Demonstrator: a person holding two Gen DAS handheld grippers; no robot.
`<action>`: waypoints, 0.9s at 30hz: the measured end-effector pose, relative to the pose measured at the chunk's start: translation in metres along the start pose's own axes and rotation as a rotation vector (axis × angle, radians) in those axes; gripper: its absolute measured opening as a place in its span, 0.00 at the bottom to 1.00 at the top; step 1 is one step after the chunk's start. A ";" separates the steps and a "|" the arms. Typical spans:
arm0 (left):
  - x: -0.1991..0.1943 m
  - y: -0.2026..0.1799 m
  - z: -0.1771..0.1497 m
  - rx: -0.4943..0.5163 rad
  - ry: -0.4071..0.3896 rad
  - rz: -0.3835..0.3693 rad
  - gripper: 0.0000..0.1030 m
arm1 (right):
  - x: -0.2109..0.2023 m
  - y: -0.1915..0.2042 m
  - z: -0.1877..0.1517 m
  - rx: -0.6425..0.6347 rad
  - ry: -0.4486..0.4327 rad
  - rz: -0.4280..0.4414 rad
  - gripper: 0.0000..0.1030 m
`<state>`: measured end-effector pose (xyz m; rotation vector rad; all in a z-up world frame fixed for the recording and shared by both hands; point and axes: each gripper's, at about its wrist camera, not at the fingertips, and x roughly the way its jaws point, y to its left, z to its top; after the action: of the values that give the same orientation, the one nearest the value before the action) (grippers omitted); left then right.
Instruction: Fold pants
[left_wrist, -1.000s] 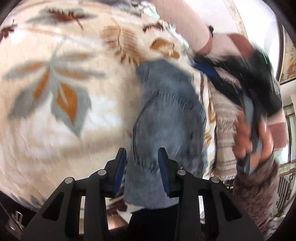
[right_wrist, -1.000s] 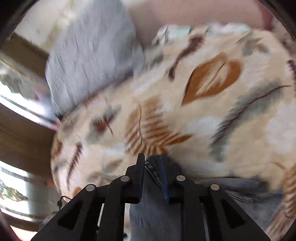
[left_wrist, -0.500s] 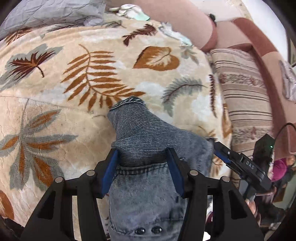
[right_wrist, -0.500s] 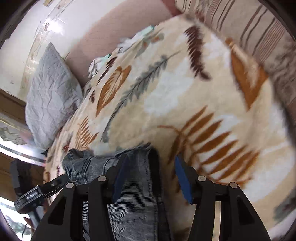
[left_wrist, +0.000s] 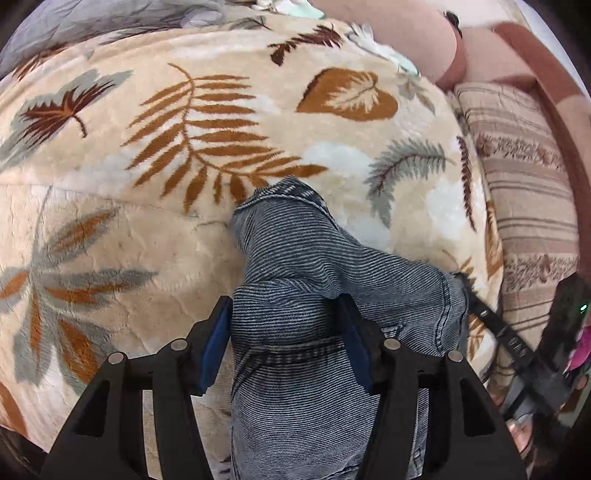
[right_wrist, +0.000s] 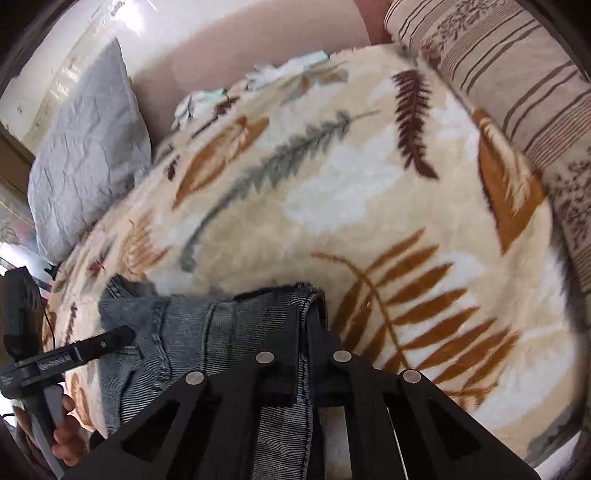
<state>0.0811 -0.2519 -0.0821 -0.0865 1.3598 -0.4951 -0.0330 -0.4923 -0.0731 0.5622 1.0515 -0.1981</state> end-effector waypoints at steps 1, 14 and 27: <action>-0.001 0.000 0.000 0.004 0.000 0.001 0.55 | 0.001 0.002 -0.001 -0.002 -0.002 -0.002 0.03; -0.036 0.004 -0.026 0.042 0.010 -0.086 0.55 | -0.042 -0.024 -0.045 0.117 0.000 0.159 0.46; -0.038 -0.006 -0.086 0.161 0.007 0.005 0.60 | -0.052 -0.001 -0.093 -0.026 -0.030 0.090 0.05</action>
<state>-0.0069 -0.2234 -0.0645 0.0508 1.3220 -0.5996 -0.1304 -0.4493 -0.0627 0.5797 0.9960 -0.1133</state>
